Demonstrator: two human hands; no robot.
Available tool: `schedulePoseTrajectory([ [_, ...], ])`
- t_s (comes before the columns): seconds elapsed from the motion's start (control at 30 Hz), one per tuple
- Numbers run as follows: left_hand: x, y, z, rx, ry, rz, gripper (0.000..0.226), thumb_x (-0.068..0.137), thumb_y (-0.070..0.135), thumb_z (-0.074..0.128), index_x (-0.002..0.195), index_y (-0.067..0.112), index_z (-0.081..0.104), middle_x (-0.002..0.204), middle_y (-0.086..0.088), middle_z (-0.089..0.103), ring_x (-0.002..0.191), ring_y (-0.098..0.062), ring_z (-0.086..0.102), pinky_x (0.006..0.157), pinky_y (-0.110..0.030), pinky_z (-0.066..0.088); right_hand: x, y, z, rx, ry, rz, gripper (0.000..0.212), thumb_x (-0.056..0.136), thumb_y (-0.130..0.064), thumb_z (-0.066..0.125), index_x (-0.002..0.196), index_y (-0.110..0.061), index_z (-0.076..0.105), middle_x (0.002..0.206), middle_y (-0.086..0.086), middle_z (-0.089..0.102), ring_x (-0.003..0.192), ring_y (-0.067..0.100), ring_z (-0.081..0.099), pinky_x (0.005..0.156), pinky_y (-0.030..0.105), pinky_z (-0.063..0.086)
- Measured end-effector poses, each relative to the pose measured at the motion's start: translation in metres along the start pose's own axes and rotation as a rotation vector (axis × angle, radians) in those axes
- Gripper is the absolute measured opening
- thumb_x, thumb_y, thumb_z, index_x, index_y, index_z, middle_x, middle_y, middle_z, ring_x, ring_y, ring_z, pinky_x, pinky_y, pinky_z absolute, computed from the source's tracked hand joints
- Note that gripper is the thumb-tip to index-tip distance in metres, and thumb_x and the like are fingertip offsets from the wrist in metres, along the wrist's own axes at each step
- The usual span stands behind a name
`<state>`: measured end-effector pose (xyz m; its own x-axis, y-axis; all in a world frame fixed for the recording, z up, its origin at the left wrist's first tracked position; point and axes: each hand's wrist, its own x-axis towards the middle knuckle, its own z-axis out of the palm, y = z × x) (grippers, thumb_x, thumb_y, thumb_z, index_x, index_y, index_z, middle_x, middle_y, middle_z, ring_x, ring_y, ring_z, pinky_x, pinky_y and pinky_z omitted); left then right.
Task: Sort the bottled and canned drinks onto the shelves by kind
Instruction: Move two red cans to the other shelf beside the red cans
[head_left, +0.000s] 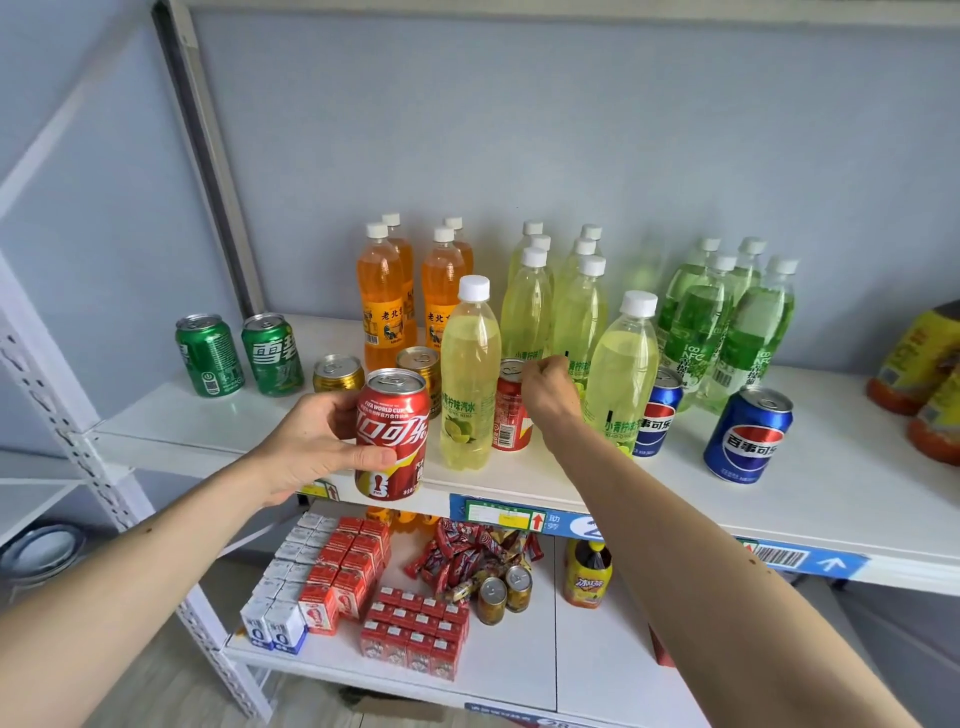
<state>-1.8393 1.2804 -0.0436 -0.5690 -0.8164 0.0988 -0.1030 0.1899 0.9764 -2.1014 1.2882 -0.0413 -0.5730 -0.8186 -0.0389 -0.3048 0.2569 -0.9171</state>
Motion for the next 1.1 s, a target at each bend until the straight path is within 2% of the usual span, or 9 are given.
schedulePoseTrajectory([
  [0.1,0.000,0.003,0.002,-0.009,-0.008,0.020,0.099,0.023,0.049,0.096,0.113,0.023,0.063,0.108,0.006,0.074,0.099,-0.010,0.070,0.074,-0.020,0.056,-0.009,0.000,-0.003,-0.026,0.019,0.006,0.039,0.101,-0.032,0.033,0.130,-0.007,0.036,0.128,0.019,0.053,0.102,0.034,0.058,0.088,0.047,0.050],
  [0.23,0.000,0.006,0.004,-0.014,-0.018,0.029,0.097,0.024,0.049,0.096,0.111,0.022,0.064,0.106,0.006,0.075,0.097,-0.009,0.071,0.072,-0.018,0.056,-0.019,0.005,-0.006,-0.098,-0.024,0.023,0.049,0.100,-0.039,0.034,0.143,-0.014,0.033,0.141,0.016,0.031,0.120,0.040,0.049,0.106,0.050,0.039],
  [0.3,0.001,0.006,0.005,-0.013,-0.021,0.026,0.097,0.024,0.048,0.096,0.112,0.021,0.064,0.107,0.006,0.075,0.098,-0.010,0.071,0.072,-0.018,0.056,-0.023,0.008,-0.008,-0.102,-0.028,0.025,0.053,0.098,-0.039,0.037,0.143,-0.011,0.032,0.140,0.016,0.034,0.122,0.040,0.047,0.107,0.050,0.038],
  [0.43,0.004,0.005,0.006,-0.007,-0.023,0.018,0.097,0.026,0.048,0.096,0.112,0.019,0.064,0.107,0.004,0.075,0.100,-0.011,0.070,0.073,-0.019,0.056,-0.033,0.010,-0.007,-0.023,-0.035,0.039,0.046,0.096,-0.033,0.043,0.133,-0.007,0.032,0.124,0.021,0.056,0.109,0.038,0.056,0.097,0.052,0.046],
  [0.57,0.005,0.005,0.008,-0.005,-0.018,0.017,0.100,0.027,0.047,0.097,0.116,0.017,0.063,0.111,0.000,0.074,0.103,-0.014,0.069,0.081,-0.025,0.053,-0.042,0.018,-0.008,-0.083,-0.053,0.032,0.068,0.081,-0.018,0.059,0.141,-0.012,0.028,0.135,0.016,0.043,0.122,0.038,0.046,0.105,0.053,0.041],
  [0.67,0.005,0.007,0.012,-0.012,-0.019,0.022,0.099,0.026,0.048,0.096,0.115,0.020,0.063,0.110,0.003,0.074,0.103,-0.012,0.069,0.080,-0.024,0.053,-0.049,0.028,-0.008,-0.225,-0.036,-0.017,0.080,0.080,-0.020,0.070,0.145,-0.011,0.025,0.139,0.017,0.035,0.131,0.036,0.036,0.111,0.049,0.035],
  [0.87,0.000,0.009,0.018,-0.010,-0.013,0.012,0.100,0.029,0.047,0.096,0.119,0.019,0.062,0.114,0.001,0.073,0.106,-0.015,0.068,0.087,-0.033,0.052,-0.059,0.042,-0.002,-0.186,0.029,-0.113,0.093,0.068,-0.023,0.086,0.137,-0.008,0.026,0.133,0.019,0.045,0.124,0.036,0.044,0.104,0.044,0.041],
  [1.0,-0.006,0.009,0.020,-0.016,0.014,0.008,0.100,0.031,0.047,0.096,0.120,0.018,0.062,0.115,-0.001,0.072,0.108,-0.017,0.068,0.092,-0.039,0.051,-0.060,0.055,0.008,-0.168,0.011,-0.091,0.085,0.068,-0.019,0.087,0.130,-0.002,0.031,0.126,0.019,0.053,0.116,0.036,0.054,0.094,0.042,0.048],
  [1.1,-0.011,0.013,0.022,-0.024,0.034,0.012,0.095,0.029,0.048,0.096,0.115,0.022,0.064,0.112,0.001,0.073,0.105,-0.015,0.069,0.089,-0.035,0.052,-0.057,0.063,0.010,-0.191,0.038,-0.084,0.077,0.070,-0.020,0.085,0.127,-0.001,0.038,0.123,0.019,0.057,0.111,0.036,0.058,0.088,0.041,0.051],
])
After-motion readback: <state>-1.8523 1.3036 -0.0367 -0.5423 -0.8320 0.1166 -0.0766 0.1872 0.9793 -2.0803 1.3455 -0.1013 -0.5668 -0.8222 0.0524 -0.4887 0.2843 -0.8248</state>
